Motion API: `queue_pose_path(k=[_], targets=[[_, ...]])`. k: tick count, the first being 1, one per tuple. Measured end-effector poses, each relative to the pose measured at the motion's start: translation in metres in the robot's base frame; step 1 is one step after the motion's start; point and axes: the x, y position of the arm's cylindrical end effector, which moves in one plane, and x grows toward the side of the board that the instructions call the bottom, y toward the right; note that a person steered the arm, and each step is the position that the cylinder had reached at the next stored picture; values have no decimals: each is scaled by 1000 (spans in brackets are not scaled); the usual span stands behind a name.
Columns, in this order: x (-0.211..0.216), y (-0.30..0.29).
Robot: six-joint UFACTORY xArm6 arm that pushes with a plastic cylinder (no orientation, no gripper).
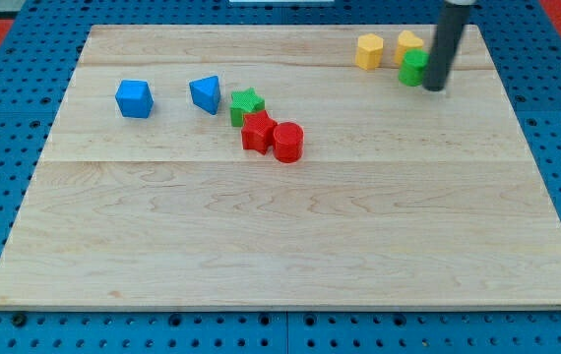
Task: Separate the heart from hexagon
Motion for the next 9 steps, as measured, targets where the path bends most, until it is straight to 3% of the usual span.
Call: queue_pose_path(k=[1, 2, 6, 7, 8, 9], targets=[[-19, 60], [-69, 58], [-94, -282], [-94, -266], [-96, -193], [-126, -145]])
